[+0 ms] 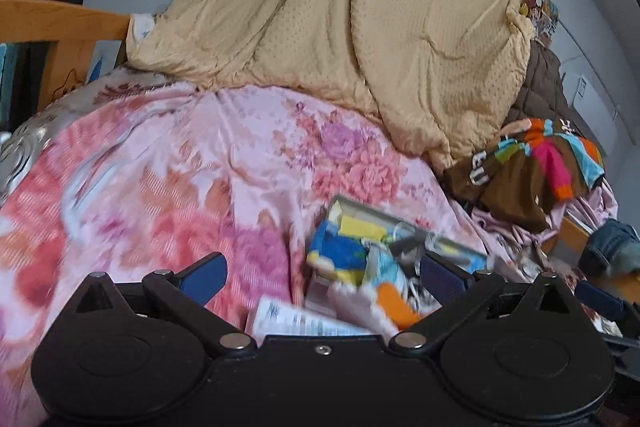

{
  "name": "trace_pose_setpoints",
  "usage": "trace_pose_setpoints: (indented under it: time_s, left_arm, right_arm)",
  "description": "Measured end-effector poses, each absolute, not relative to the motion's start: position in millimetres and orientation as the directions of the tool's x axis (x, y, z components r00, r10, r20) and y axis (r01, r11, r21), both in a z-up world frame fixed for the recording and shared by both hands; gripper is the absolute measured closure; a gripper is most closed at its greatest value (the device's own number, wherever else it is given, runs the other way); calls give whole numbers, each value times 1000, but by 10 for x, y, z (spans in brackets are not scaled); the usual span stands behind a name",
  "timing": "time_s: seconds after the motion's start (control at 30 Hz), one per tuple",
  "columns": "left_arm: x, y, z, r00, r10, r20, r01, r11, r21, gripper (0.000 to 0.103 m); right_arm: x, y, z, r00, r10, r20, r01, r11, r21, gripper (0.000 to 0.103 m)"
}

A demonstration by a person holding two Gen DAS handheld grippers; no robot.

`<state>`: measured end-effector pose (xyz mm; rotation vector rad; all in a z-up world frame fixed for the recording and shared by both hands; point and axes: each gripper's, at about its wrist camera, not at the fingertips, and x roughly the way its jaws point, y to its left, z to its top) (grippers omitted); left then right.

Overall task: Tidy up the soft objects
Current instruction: 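Withdraw both grippers from the tray and move toward the orange strap, then grasp the orange silicone strap with the right gripper while the left gripper grasps a white item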

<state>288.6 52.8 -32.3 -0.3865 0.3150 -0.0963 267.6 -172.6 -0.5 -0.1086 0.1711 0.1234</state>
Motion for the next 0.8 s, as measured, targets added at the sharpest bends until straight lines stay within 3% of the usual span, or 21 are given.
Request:
trace_pose_setpoints:
  time_s: [0.2,0.37,0.47,0.6,0.67,0.8]
  left_arm:
    - [3214,455,-317,957,-126,-261,2,903,-429,1]
    - [3507,438,-480,909,-182,-376,-66,827,-559,1]
    - [3587,372,-562,879,-162,-449,-135,817,-561,1]
    - [3675,292,-575,865,-153,-478,-158,822,-548,1]
    - [3732,262,-573,861,-146,-486,-169,820,-546,10]
    - [3796,129,-531,846,-79,-527,-178,890,-420,26]
  right_arm:
    - [3006,-1861,-213,943,140,-302,-153,988,-20,0]
    - [3123,-2004,-318,919,177,-351,-149,983,106,0]
    - [3175,-2030,-359,910,184,-370,-141,980,140,0]
    - [3238,-2035,-355,911,199,-361,-138,972,188,5]
    - [3270,-2013,-364,907,209,-366,-141,969,204,14]
    - [3325,-1952,-410,902,200,-383,-125,969,212,15]
